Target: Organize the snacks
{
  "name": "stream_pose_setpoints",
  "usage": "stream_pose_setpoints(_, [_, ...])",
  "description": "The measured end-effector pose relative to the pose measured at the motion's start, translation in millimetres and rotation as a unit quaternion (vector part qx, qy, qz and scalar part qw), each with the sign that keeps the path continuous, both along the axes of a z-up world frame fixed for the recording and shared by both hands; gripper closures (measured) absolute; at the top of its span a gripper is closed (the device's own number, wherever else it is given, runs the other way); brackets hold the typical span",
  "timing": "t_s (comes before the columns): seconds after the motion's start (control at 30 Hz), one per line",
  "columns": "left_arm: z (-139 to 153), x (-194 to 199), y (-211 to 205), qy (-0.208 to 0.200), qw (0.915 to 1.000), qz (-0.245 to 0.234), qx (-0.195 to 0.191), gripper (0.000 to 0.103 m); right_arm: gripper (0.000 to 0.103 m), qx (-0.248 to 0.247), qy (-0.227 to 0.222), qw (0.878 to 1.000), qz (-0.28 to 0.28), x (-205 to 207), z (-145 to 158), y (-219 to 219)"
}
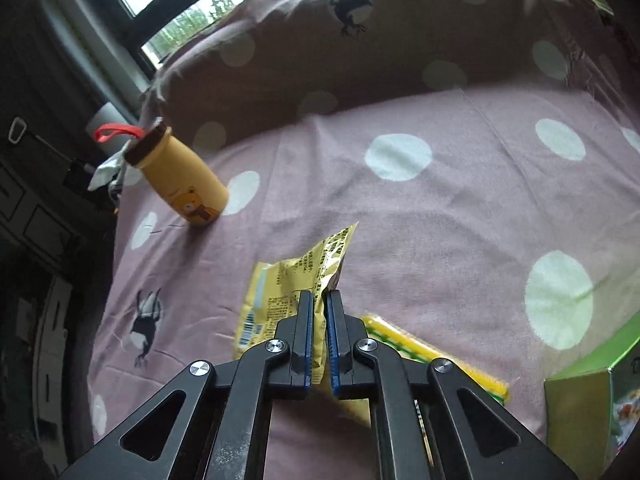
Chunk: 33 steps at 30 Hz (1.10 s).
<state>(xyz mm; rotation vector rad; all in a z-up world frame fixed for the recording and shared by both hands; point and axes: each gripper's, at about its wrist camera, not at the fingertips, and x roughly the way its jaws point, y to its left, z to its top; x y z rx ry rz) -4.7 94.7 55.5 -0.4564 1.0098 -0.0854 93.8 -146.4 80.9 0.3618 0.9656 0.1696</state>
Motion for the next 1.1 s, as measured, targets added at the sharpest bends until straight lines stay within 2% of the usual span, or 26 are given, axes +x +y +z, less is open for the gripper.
stream_pose_setpoints(0.13, [0, -2, 6, 0.001, 1.0000, 0.008, -0.004, 0.008, 0.097, 0.050, -0.017, 0.998, 0.034, -29, 23, 14])
stream_pose_setpoints(0.2, [0, -3, 9, 0.002, 0.9999, 0.014, -0.007, 0.008, 0.097, 0.060, -0.008, 0.997, 0.045, -45, 27, 20])
stream_pose_setpoints(0.3, [0, -4, 11, 0.006, 0.9998, 0.016, -0.006, 0.008, 0.097, 0.060, 0.003, 0.997, 0.057, -70, 25, 26])
stream_pose_setpoints(0.47, [0, -6, 5, 0.008, 0.9999, 0.009, 0.007, 0.008, 0.097, 0.095, 0.025, 0.994, 0.043, -108, 12, 13])
stream_pose_setpoints(0.63, [-4, -7, -12, 0.019, 0.9992, -0.017, 0.030, 0.008, 0.097, -0.006, 0.086, 0.996, 0.023, -111, 0, 9])
stream_pose_setpoints(0.7, [-7, -7, -16, 0.026, 0.9988, -0.028, 0.030, 0.009, 0.096, -0.003, 0.104, 0.994, 0.017, -108, -5, 2])
stream_pose_setpoints(0.77, [-10, -7, -21, 0.032, 0.9985, -0.037, 0.023, 0.009, 0.092, 0.010, 0.113, 0.994, 0.003, -105, -11, -7])
stream_pose_setpoints(0.83, [-12, -7, -25, 0.038, 0.9981, -0.045, 0.015, 0.011, 0.072, 0.011, 0.118, 0.993, -0.009, -105, -15, -14])
stream_pose_setpoints(0.9, [-12, -9, -32, 0.044, 0.9972, -0.061, 0.003, 0.017, 0.059, 0.025, 0.116, 0.993, -0.015, -105, -17, -19])
stream_pose_setpoints(1.0, [-14, -10, -45, 0.050, 0.9946, -0.091, -0.009, 0.024, 0.050, 0.043, 0.111, 0.993, -0.016, -104, -19, -24])
stream_pose_setpoints(1.03, [-15, -11, -51, 0.053, 0.9936, -0.100, -0.005, 0.025, 0.048, 0.046, 0.112, 0.993, -0.014, -102, -21, -23])
stream_pose_setpoints(1.1, [-19, -11, -62, 0.061, 0.9918, -0.112, 0.011, 0.034, 0.047, 0.053, 0.125, 0.991, -0.017, -99, -29, -23])
